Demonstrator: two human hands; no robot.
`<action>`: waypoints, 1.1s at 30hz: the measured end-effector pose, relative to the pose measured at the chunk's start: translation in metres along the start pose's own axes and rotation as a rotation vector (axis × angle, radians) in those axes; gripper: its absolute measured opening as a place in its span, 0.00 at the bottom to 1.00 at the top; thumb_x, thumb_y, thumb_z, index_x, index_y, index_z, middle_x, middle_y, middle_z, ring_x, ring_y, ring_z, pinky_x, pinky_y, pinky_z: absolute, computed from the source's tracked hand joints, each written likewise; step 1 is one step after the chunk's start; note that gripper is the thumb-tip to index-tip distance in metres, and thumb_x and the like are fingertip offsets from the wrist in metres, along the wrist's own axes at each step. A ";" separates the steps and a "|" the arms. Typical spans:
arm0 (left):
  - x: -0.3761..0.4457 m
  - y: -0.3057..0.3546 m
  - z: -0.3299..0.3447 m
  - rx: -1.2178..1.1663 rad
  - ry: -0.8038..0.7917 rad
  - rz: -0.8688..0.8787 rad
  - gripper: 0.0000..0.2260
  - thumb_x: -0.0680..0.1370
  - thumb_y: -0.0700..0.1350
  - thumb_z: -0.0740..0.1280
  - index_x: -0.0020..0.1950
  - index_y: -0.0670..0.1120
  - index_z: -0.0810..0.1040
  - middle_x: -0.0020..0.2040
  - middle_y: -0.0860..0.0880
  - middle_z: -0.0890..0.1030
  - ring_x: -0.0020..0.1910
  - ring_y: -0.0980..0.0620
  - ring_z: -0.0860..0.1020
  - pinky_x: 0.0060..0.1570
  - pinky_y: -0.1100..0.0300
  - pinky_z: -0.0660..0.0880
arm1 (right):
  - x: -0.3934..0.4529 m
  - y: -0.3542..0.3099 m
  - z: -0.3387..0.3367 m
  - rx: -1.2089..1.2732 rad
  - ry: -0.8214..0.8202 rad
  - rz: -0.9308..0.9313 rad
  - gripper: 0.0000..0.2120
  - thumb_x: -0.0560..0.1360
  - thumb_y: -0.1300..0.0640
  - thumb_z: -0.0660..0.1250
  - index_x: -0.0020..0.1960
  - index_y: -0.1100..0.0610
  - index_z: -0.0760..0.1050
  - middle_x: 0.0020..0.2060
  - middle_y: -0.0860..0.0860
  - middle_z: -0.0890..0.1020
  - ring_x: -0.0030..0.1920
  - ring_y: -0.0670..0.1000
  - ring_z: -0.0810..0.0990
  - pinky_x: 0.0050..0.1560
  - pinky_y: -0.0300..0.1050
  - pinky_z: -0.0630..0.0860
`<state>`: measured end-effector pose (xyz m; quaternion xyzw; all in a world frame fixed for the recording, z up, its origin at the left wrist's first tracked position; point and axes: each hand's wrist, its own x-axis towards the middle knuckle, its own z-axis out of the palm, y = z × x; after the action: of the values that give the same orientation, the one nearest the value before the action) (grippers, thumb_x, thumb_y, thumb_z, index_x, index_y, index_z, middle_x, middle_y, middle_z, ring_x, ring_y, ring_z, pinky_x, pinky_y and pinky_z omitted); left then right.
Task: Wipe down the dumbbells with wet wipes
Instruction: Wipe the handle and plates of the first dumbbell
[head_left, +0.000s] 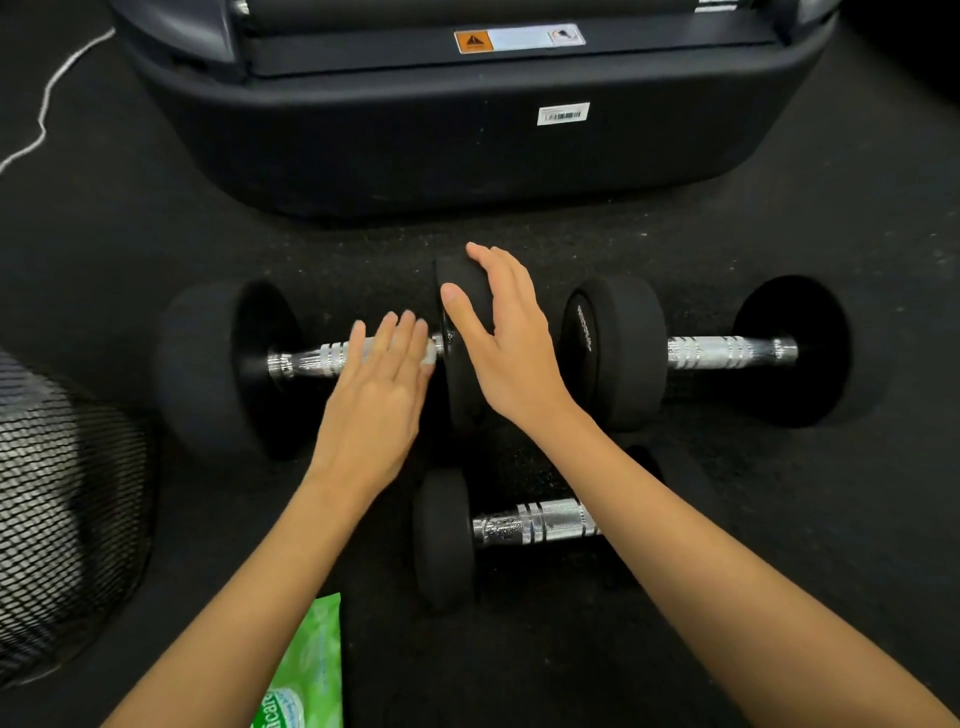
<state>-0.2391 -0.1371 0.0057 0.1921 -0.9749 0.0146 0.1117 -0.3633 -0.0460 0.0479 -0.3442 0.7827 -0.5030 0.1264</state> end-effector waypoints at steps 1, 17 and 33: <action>0.005 -0.003 -0.002 -0.023 -0.005 -0.027 0.23 0.83 0.46 0.48 0.73 0.35 0.67 0.72 0.37 0.71 0.72 0.39 0.69 0.75 0.43 0.55 | 0.000 0.000 0.000 -0.001 0.001 -0.003 0.24 0.81 0.47 0.59 0.74 0.54 0.63 0.73 0.50 0.63 0.70 0.44 0.65 0.63 0.35 0.63; 0.006 -0.017 -0.002 -0.108 -0.006 0.091 0.21 0.84 0.46 0.53 0.76 0.40 0.65 0.75 0.44 0.68 0.76 0.46 0.64 0.76 0.42 0.52 | 0.002 0.002 -0.001 0.007 -0.015 -0.004 0.24 0.81 0.46 0.59 0.74 0.53 0.62 0.73 0.50 0.63 0.71 0.44 0.64 0.65 0.35 0.62; -0.015 -0.001 0.005 -0.046 0.056 -0.024 0.22 0.84 0.47 0.51 0.76 0.41 0.64 0.77 0.44 0.66 0.77 0.46 0.62 0.76 0.41 0.51 | 0.000 0.004 0.001 -0.005 0.023 -0.050 0.23 0.81 0.48 0.60 0.73 0.55 0.64 0.72 0.52 0.65 0.68 0.45 0.67 0.62 0.30 0.63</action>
<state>-0.2260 -0.1330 -0.0026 0.2005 -0.9691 -0.0040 0.1433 -0.3644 -0.0459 0.0439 -0.3581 0.7765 -0.5080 0.1037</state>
